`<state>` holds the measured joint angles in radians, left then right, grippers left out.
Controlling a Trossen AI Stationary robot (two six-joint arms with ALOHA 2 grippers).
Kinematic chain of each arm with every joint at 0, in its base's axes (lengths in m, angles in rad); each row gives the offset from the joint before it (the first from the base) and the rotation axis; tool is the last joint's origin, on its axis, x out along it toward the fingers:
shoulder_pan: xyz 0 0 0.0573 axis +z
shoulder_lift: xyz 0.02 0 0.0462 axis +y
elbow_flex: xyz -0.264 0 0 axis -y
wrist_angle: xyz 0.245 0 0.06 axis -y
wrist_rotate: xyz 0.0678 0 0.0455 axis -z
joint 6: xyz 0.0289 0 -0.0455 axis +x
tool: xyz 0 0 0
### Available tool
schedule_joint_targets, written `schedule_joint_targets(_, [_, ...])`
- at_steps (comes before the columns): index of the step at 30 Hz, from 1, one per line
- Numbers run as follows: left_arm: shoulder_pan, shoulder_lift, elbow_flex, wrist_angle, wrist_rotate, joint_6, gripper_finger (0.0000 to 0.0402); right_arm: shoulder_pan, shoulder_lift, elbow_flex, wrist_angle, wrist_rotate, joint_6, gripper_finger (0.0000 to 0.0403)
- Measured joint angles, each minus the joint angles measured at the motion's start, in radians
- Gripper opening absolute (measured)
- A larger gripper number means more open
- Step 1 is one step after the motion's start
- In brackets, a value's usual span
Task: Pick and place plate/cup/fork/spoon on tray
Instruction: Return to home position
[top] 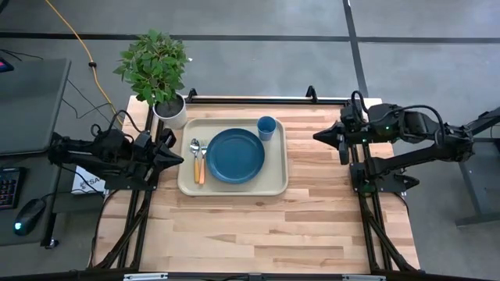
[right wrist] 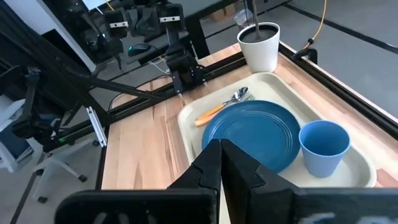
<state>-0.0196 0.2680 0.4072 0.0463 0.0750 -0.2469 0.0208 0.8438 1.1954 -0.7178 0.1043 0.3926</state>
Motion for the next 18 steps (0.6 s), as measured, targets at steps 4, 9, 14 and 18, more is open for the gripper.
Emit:
schedule_joint_targets(4, [0.0, -0.004, 0.0, -0.048, 0.005, 0.008, 0.0, 0.0, 0.002, 0.0, 0.012, 0.0, 0.015, 0.0])
schedule_joint_targets(9, [0.0, -0.06, 0.0, -0.087, 0.004, 0.041, 0.0, 0.0, 0.001, 0.0, 0.045, 0.002, 0.018, 0.0])
schedule_joint_targets(14, [0.0, -0.19, -0.004, -0.164, -0.004, 0.042, 0.0, 0.0, 0.002, 0.0, 0.047, 0.042, 0.042, 0.0])
schedule_joint_targets(18, [0.0, -0.263, -0.053, -0.124, -0.008, 0.039, 0.0, 0.0, 0.002, 0.0, 0.049, 0.046, 0.073, 0.0])
